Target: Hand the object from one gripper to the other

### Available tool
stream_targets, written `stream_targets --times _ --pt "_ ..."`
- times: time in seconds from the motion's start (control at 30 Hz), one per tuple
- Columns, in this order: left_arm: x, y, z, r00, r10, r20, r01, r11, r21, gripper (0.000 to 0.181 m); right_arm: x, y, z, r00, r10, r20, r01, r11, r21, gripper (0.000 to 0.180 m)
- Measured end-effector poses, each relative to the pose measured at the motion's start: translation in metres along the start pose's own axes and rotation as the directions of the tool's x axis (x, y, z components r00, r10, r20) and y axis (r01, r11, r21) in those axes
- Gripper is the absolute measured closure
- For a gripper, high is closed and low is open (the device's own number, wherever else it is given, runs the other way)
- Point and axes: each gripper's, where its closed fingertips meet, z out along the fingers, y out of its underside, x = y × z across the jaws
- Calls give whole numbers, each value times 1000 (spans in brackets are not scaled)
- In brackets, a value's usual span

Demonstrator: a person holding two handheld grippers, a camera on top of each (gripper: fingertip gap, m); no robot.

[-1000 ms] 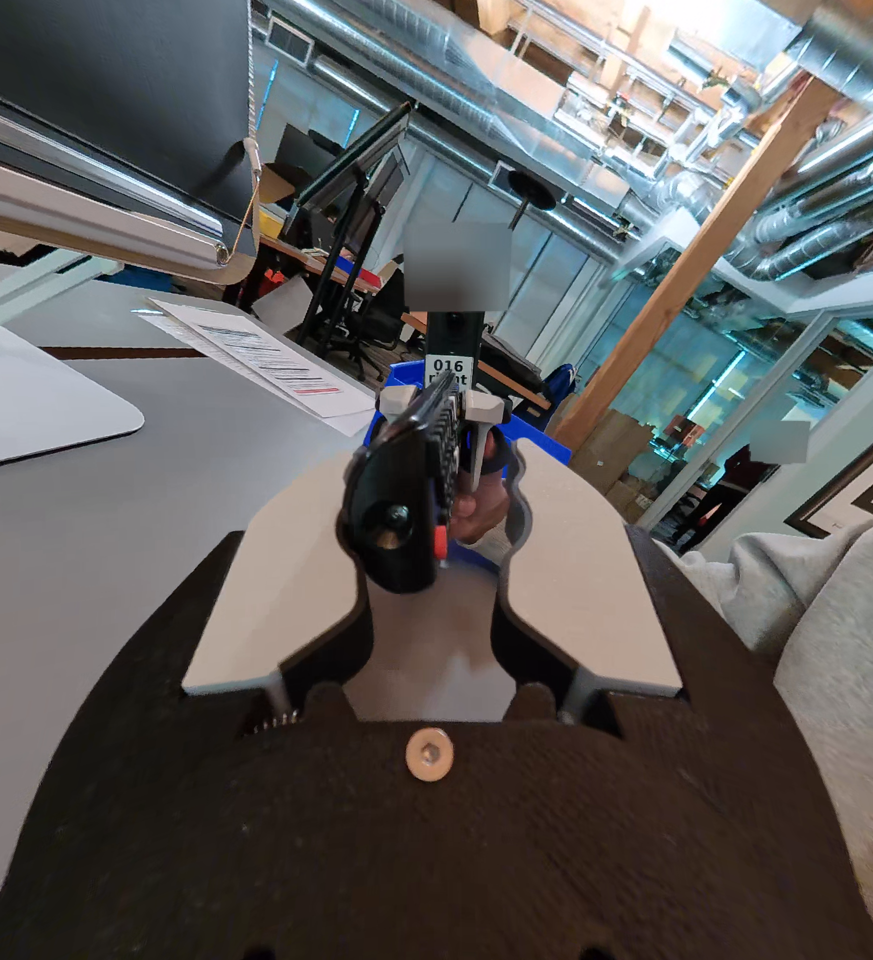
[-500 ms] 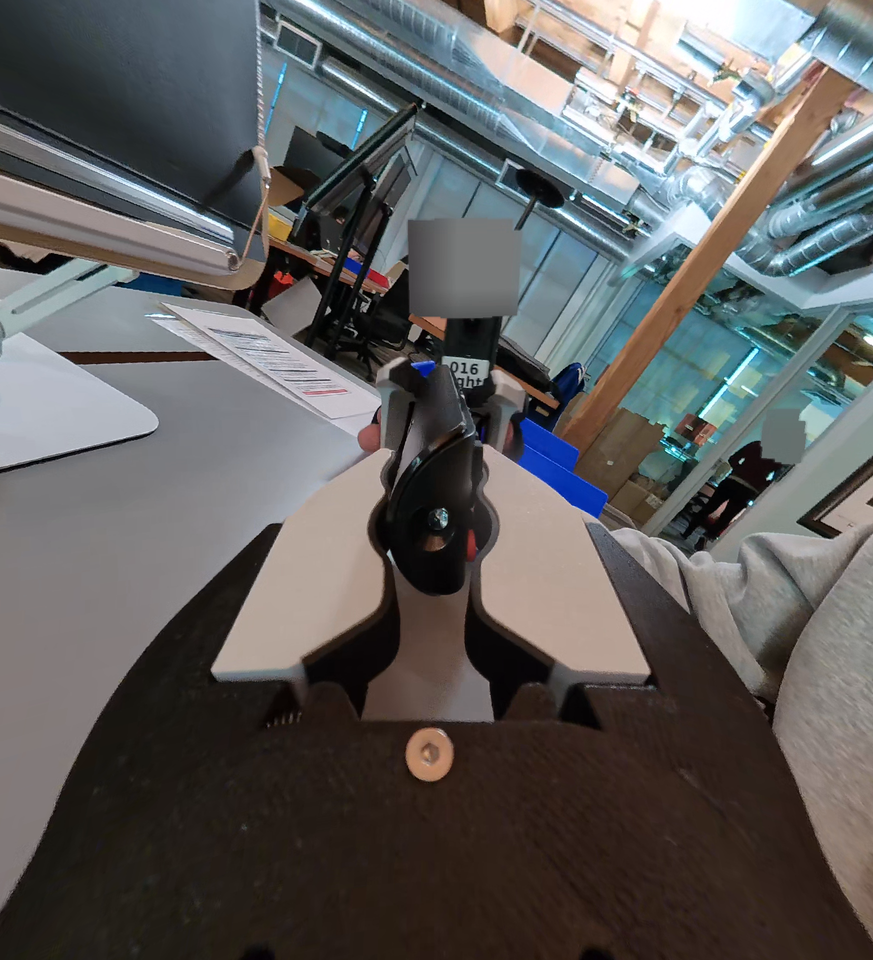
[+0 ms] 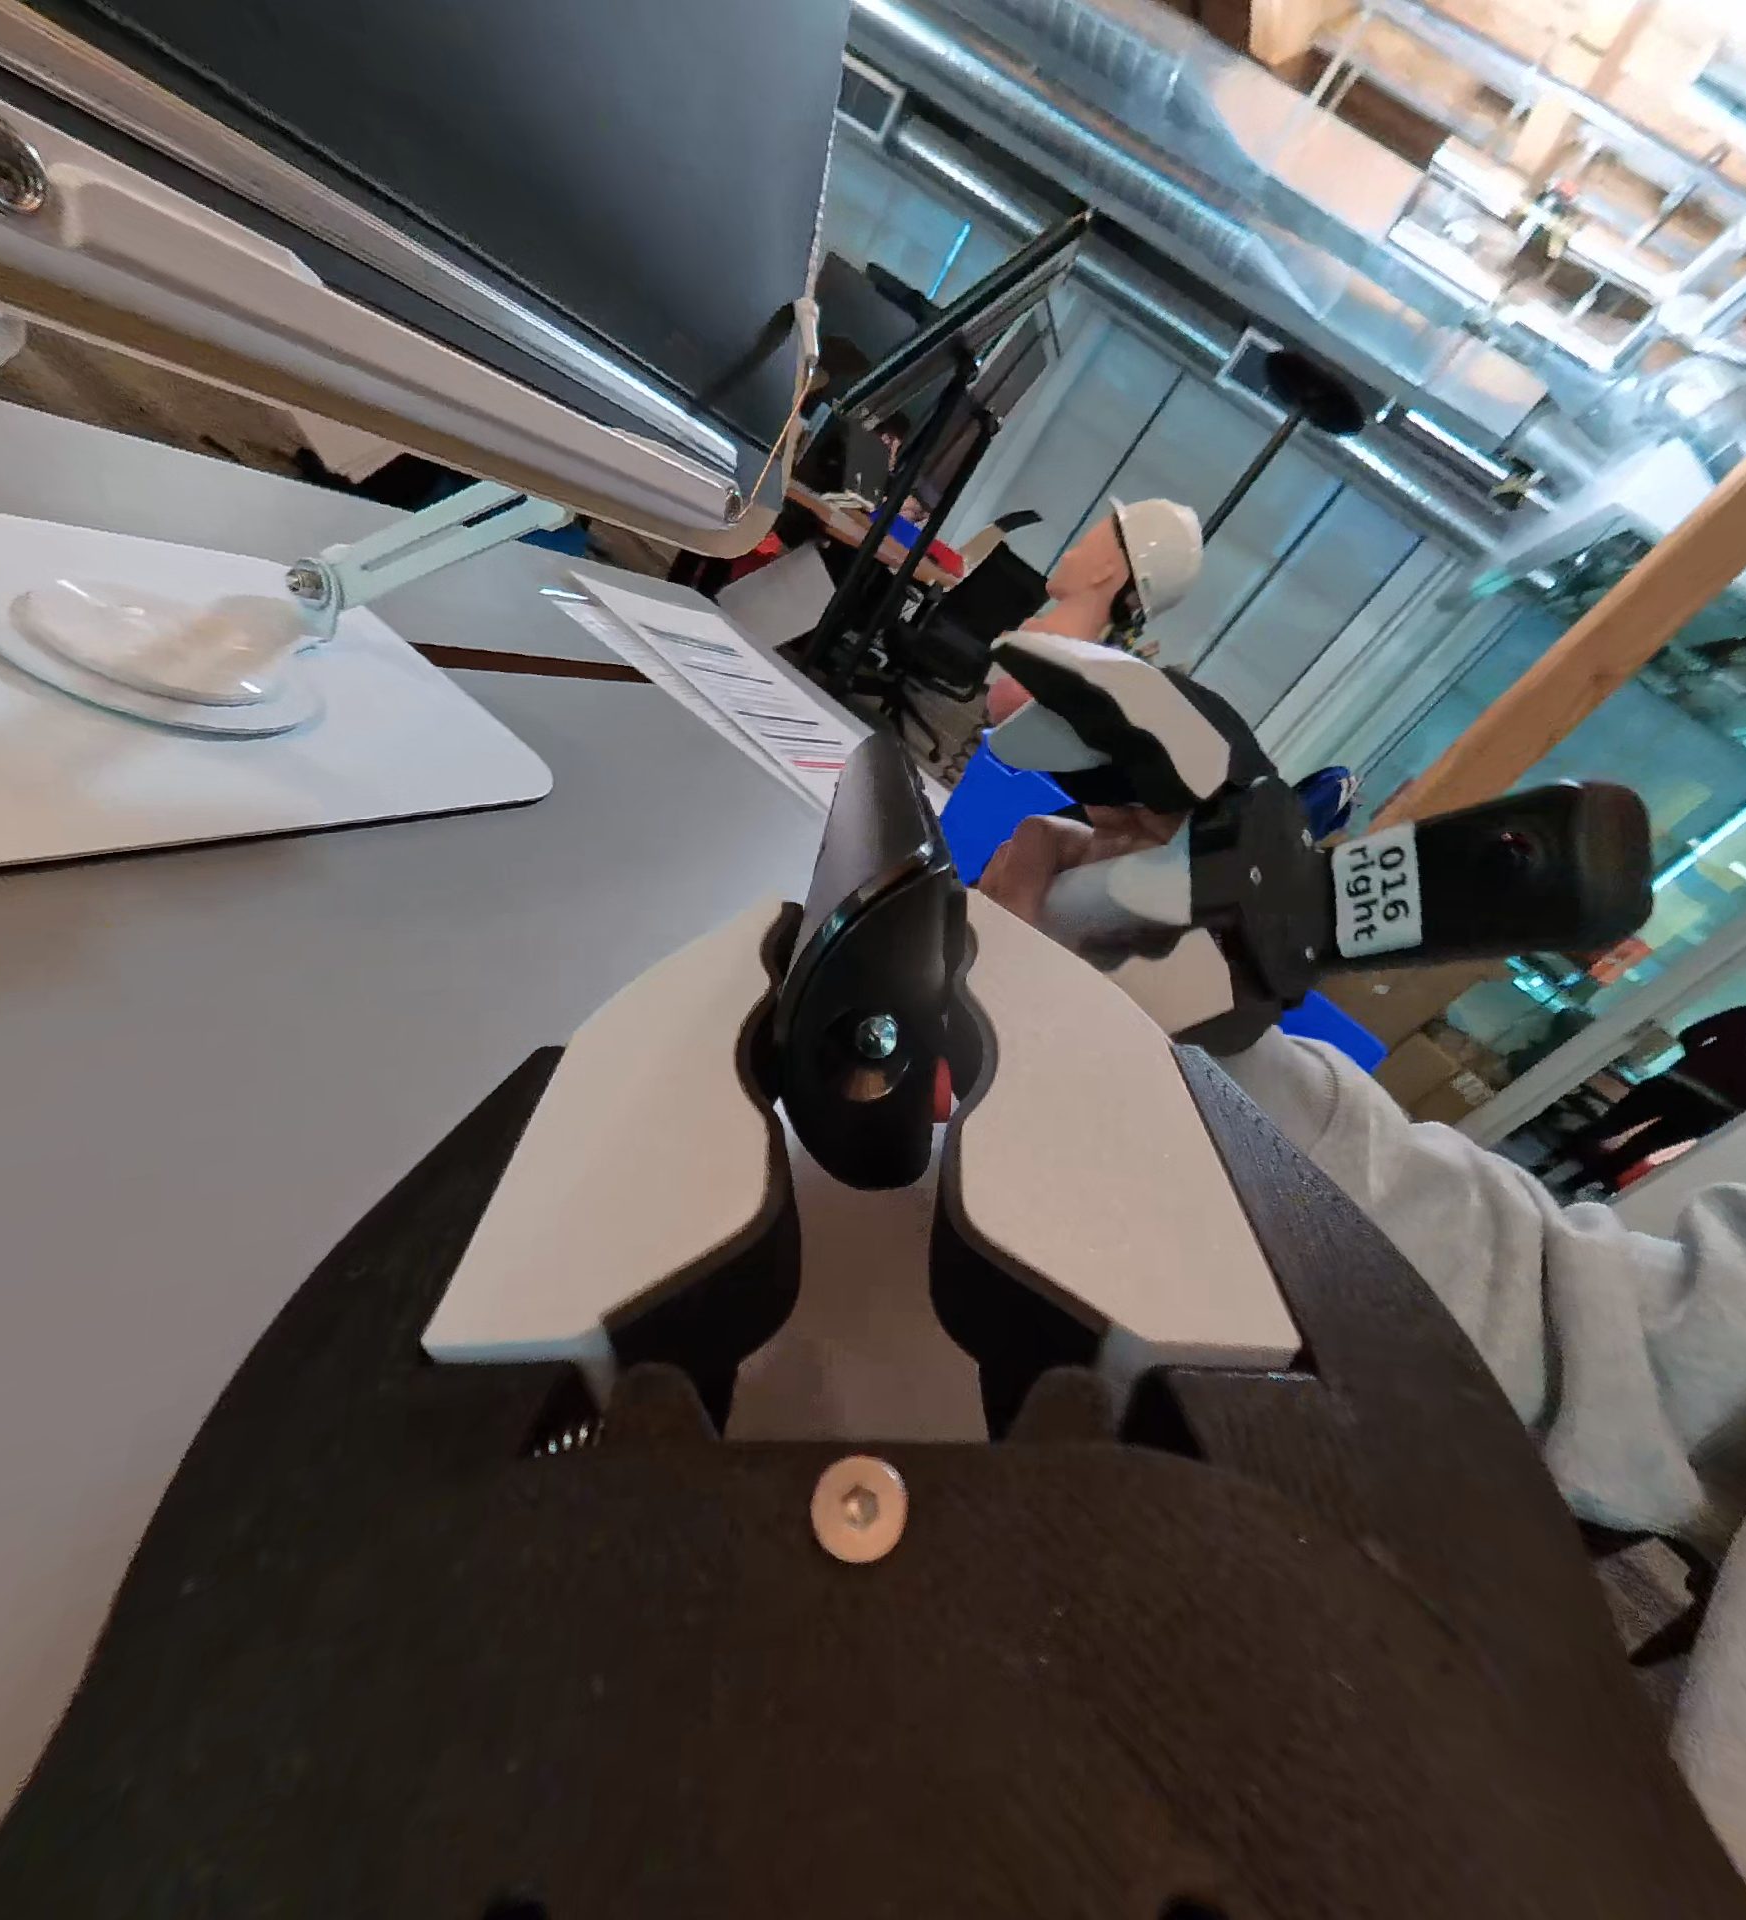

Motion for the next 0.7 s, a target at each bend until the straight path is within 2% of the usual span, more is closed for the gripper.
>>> stream_targets --times 0.17,0.27,0.43,0.57,0.7 --pt "5 6 6 998 55 28 -54 998 -45 156 -20 9 12 970 -243 24 244 960 -135 104" --pt "7 11 10 994 96 52 -91 993 -78 156 -24 11 15 942 -335 20 333 925 -184 108" --pt "14 19 17 983 170 66 -160 978 -133 156 -24 18 18 936 -353 14 346 908 -237 114" --pt "19 21 20 971 228 73 -214 963 -165 156 -25 22 17 941 -337 17 332 915 -230 126" --pt "19 22 20 962 260 87 -241 953 -181 156 -25 23 17 946 -325 14 320 921 -224 126"
